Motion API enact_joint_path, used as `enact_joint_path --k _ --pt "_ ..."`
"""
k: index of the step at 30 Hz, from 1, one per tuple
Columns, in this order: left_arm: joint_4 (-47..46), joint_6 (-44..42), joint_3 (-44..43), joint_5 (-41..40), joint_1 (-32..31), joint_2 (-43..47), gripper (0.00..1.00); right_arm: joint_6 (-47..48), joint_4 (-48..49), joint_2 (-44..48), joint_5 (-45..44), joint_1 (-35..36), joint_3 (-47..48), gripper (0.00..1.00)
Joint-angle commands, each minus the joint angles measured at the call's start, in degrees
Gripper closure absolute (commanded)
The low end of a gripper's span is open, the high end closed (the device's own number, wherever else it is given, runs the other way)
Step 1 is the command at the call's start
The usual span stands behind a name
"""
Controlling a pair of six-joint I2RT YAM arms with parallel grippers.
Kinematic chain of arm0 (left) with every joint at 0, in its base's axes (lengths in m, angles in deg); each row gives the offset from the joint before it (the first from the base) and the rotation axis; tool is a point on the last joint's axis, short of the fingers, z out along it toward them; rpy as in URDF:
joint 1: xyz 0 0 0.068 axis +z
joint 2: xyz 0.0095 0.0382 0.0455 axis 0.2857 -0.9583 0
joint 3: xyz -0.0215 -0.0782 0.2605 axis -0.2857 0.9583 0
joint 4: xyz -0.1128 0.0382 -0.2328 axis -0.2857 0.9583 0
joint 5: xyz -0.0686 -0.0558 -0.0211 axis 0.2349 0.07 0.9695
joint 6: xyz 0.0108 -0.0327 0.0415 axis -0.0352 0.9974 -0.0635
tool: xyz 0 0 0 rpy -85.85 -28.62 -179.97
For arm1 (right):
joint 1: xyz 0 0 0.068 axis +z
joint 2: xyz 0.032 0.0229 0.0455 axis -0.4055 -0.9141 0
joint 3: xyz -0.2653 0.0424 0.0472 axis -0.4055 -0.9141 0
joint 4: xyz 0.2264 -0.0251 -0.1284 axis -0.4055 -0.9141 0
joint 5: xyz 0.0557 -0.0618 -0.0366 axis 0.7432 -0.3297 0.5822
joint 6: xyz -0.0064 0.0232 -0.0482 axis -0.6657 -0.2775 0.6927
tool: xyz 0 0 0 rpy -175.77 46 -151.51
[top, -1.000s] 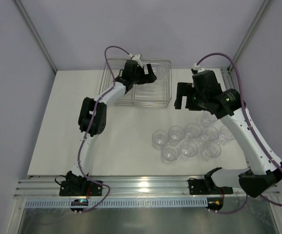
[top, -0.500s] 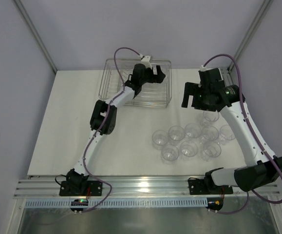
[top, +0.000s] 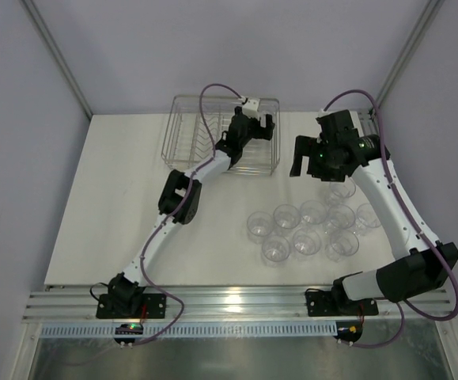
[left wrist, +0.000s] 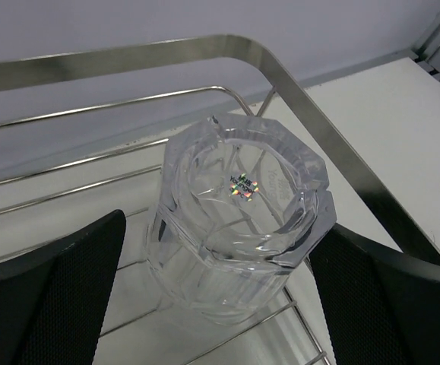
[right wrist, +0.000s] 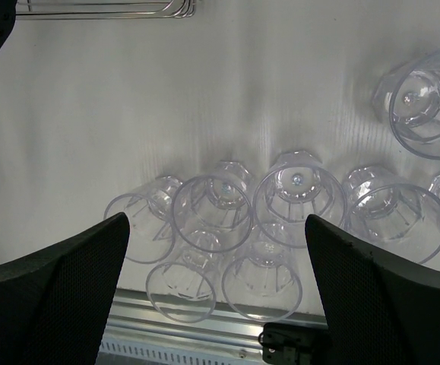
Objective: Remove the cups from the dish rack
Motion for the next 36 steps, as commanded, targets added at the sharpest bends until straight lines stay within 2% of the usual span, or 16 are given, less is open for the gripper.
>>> enact_joint_path --k 1,2,3,5,7,8,9,10,11,16,20,23,26,30,34,36 --pt "-6.26 -0.91 -3.26 -2.85 -0.1 -1.16 0.05 0.74 1.71 -0.47 1.55 -0.41 -0.35 0.01" --pt "-6.25 -1.0 -3.87 -2.93 -0.1 -1.42 0.09 0.74 1.71 -0.56 1.64 -0.5 -0.26 0.01" --pt "-6.25 -1.0 -4.14 -2.76 -0.1 -1.51 0.18 0.83 1.71 -0.82 1.81 -0.41 -0.26 0.02" --pt "-6.26 -1.0 -4.05 -2.58 -0.1 -1.6 0.26 0.91 1.79 -0.91 2.08 -0.41 -0.26 0.03" --pt "-5.9 -1.0 -3.53 -1.45 -0.01 -0.9 0.45 0.91 1.88 -0.91 2.17 -0.5 -0.35 0.03" --pt "-5.73 -1.0 -3.0 -1.61 -0.01 -0.63 0.59 0.83 1.97 -1.0 2.17 -0.41 -0.35 0.04" --pt "-5.73 -0.82 -0.82 -2.23 -0.01 0.15 0.87 0.91 2.06 -1.0 2.34 -0.5 -0.35 0.04" --pt "-7.03 -0.82 0.94 -3.19 -0.01 1.99 0.96 0.91 2.06 -1.17 2.52 -0.5 -0.26 0.04" --pt "-7.74 -0.91 2.7 -3.46 -0.01 3.31 1.0 0.83 2.15 -1.18 2.52 -0.5 -0.35 0.04" --pt "-12.3 -1.0 15.79 -6.36 -0.01 12.01 1.0 0.48 2.67 -0.91 3.13 -0.5 -0.61 0.05" --pt "-15.04 1.1 25.55 -12.32 0.08 23.5 1.0 -0.14 4.16 -0.47 4.1 -0.5 -0.97 0.05" --pt "-15.66 4.52 31.88 -13.48 0.78 31.49 1.0 -0.67 6.09 0.23 5.77 -0.5 -1.4 0.05" --pt "-15.92 12.25 39.08 -14.01 1.57 38.28 1.0 -1.63 9.07 1.45 9.01 -0.5 -2.81 0.05" --pt "-12.77 24.37 49.01 -7.26 3.06 51.62 1.0 -4.09 14.96 3.91 17.09 -0.5 -6.31 0.05" --pt "-11.53 41.05 60.35 1.96 4.56 61.14 1.0 -10.06 28.55 7.69 31.82 -0.5 -13.34 0.05" --pt "-14.32 46.87 68.96 6.96 4.91 65.43 1.0 -15.06 34.37 10.32 36.42 -0.5 -18.6 0.05"
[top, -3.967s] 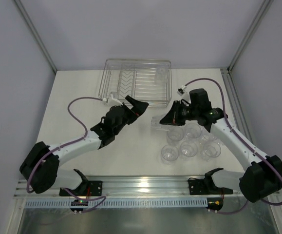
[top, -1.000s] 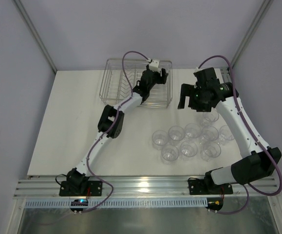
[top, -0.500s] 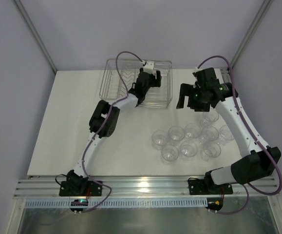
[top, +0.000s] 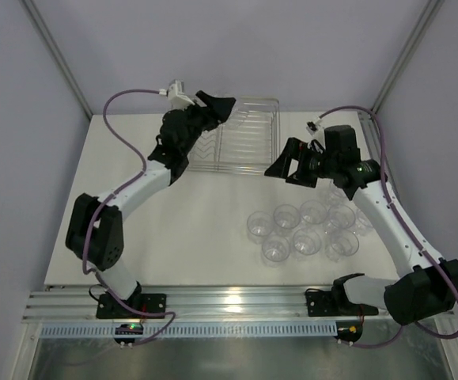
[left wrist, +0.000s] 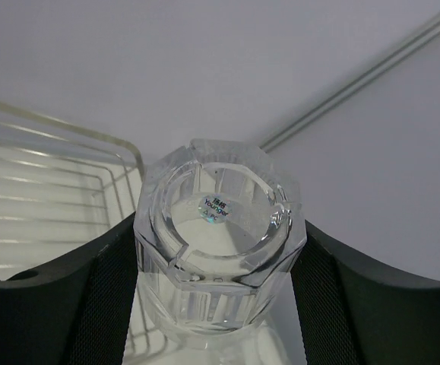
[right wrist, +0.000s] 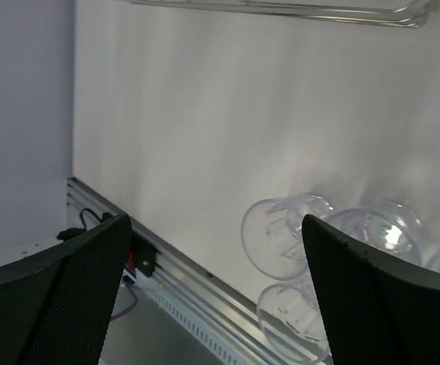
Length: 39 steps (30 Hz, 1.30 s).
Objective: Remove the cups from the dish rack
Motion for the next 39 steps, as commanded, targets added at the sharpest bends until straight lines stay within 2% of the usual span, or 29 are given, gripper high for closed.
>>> enact_joint_path --k 1,4,6,9,19,24,29,32,36,37,39 --pt "-4.56 20.67 11.79 10.64 0.58 6.18 1.0 -9.04 20.54 5.26 16.97 -0.04 -7.26 0.05" --pt "-10.44 28.24 23.14 13.8 0.59 11.09 1.0 -13.18 27.7 7.99 18.94 0.84 -12.1 0.05" --pt "-14.4 31.34 31.54 13.64 0.5 13.48 1.0 -13.36 27.89 8.26 18.77 2.15 -13.25 0.05" --pt "-18.29 34.17 39.39 12.41 0.5 18.14 1.0 -14.59 29.12 7.82 18.6 4.52 -15.18 0.05" --pt "-19.61 41.37 51.02 10.48 -1.43 30.18 1.0 -16.96 34.83 1.23 12.36 15.16 -16.51 0.05" --pt "-11.36 39.36 52.87 8.99 -4.33 35.9 1.0 -17.49 36.33 -1.85 11.83 16.31 -14.75 0.05" --pt "-9.5 38.83 55.5 6.52 -6.97 37.4 1.0 -17.93 37.3 -3.52 12.44 16.83 -13.17 0.11" --pt "-9.32 38.48 55.33 5.38 -9.16 36.61 1.0 -18.9 39.31 -4.31 13.84 17.01 -13.6 0.24" --pt "-11.08 38.39 54.02 4.76 -12.33 33.71 1.0 -20.65 43.17 -5.27 15.6 17.27 -14.31 0.61" --pt "-11.78 38.56 53.75 4.85 -12.68 33.01 1.0 -20.83 43.54 -5.36 15.78 17.27 -14.48 0.79" --pt "-13.63 38.83 53.14 5.11 -13.47 30.64 1.0 -21.01 43.89 -5.36 15.78 17.27 -14.92 0.92"
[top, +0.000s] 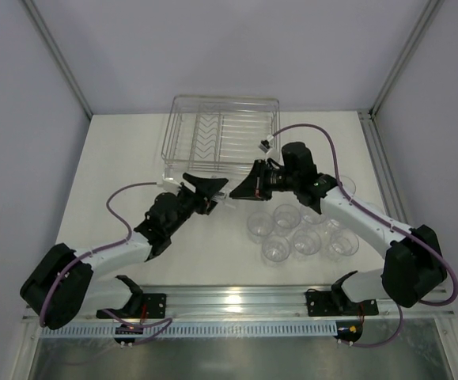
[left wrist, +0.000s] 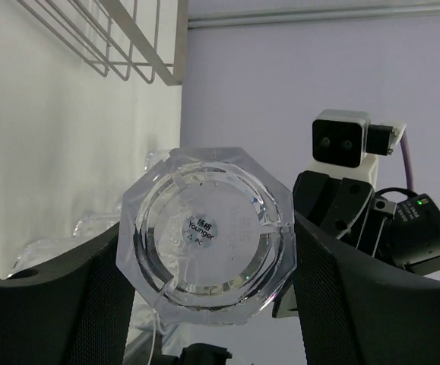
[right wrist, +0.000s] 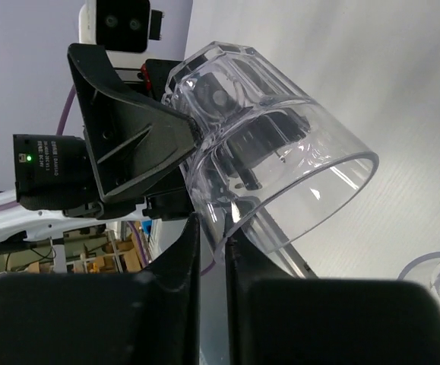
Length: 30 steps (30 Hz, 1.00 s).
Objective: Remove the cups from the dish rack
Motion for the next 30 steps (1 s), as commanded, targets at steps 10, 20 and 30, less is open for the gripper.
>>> enact_joint_path --k 10,20,30 --pt "12.15 -9.9 -5.34 -6.62 -3.36 0.07 0.16 3.94 0.63 0.98 -3.37 0.88 1.86 0.96" --pt "43.89 -24.58 -12.38 -26.05 -2.92 11.5 0.0 18.26 -26.4 -4.89 -16.28 2.11 15.39 0.96" --pt "53.22 -26.88 -12.47 -31.42 -2.74 18.63 0.0 32.6 -56.4 -30.38 -39.14 8.35 41.23 0.96"
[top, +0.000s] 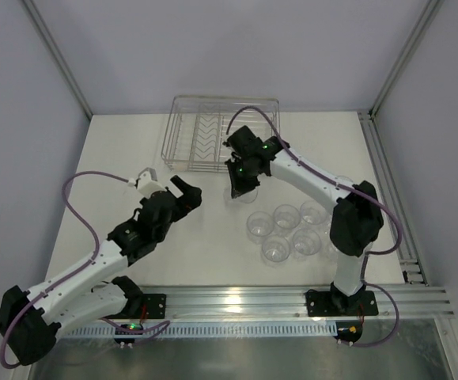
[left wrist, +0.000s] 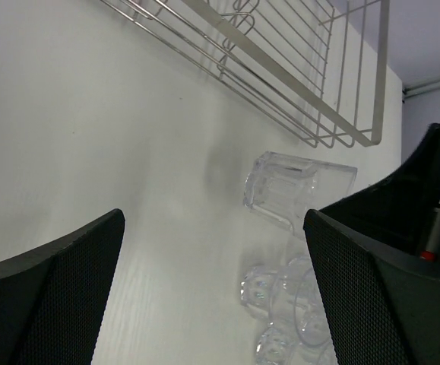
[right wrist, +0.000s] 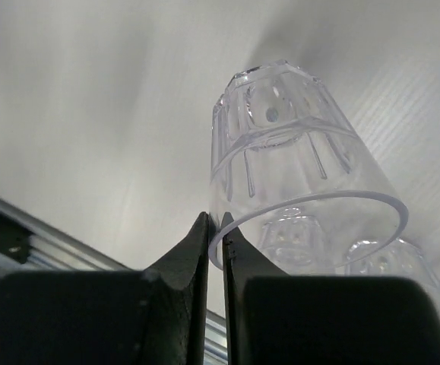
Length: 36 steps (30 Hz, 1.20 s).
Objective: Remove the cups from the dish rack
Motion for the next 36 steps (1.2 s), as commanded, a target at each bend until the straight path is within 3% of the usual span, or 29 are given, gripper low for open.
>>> enact_joint_path --k 1,7,17,18,19,21,22,23,26,31,36 --pt "5.33 -2.18 -1.32 -4.8 0.16 2.52 0.0 5.65 -14.46 -5.91 -14.46 0.64 5.83 0.96" --pt "7.71 -2.44 -1.06 -6.47 0.16 6.12 0.0 5.83 -17.28 -9.7 -19.5 0.55 5.67 0.96" --pt "8.5 -3.58 -1.06 -6.29 0.16 6.92 0.0 5.04 -16.05 -8.21 -20.04 0.55 1.63 0.96" --pt "8.41 -4.02 -1.14 -6.29 0.16 6.83 0.0 5.04 -15.79 -7.77 -19.52 0.64 1.36 0.91" --pt "8.41 -4.2 -1.41 -6.2 0.16 6.66 0.0 5.04 -15.35 -7.16 -19.43 0.64 0.84 0.7" --pt "8.59 -5.24 -2.02 -5.59 0.16 6.22 0.0 5.13 -13.68 -4.44 -18.99 0.64 0.22 0.51" --pt "8.67 -5.69 -2.81 -5.41 0.16 5.95 0.0 5.3 -12.89 -3.38 -18.99 0.55 -0.39 0.35" --pt "9.28 -6.13 -3.25 -4.98 0.08 5.52 0.0 5.65 -11.14 -1.28 -18.9 0.55 -0.57 0.29" --pt "10.34 -7.27 -5.35 -4.71 0.16 4.72 0.0 6.88 -8.59 1.45 -16.79 0.55 -0.14 0.15" --pt "12.63 -10.44 -8.7 -3.66 0.16 4.37 0.0 6.45 -2.26 11.38 -12.93 0.55 0.04 0.02" --pt "15.0 -11.76 -10.55 -4.18 0.08 5.42 0.0 3.29 -2.59 18.59 -13.8 0.64 1.09 0.0"
